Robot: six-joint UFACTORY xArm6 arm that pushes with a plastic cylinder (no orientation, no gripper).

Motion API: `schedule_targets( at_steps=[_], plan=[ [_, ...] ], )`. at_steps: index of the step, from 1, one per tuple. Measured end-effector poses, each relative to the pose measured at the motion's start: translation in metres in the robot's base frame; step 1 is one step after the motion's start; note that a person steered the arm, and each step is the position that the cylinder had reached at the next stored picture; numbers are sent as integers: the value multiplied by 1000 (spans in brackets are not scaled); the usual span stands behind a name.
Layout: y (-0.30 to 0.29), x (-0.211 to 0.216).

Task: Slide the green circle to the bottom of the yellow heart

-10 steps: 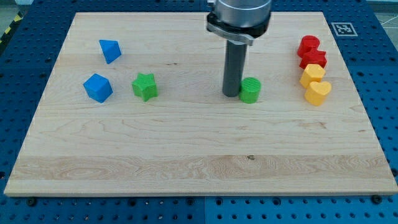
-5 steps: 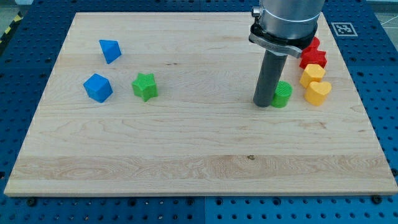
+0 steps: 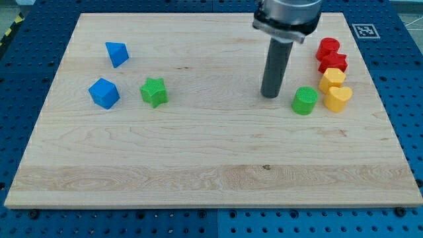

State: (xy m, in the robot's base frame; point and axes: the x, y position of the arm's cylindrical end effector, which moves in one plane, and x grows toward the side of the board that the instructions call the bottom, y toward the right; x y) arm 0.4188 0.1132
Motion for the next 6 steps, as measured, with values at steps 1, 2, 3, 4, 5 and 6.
schedule_targets(
  at_steps=[1,2,3,4,5,6],
  plan=[
    [20,-3],
    [20,-3],
    [20,22],
    [25,56],
    [29,60],
    [31,62]
  ],
)
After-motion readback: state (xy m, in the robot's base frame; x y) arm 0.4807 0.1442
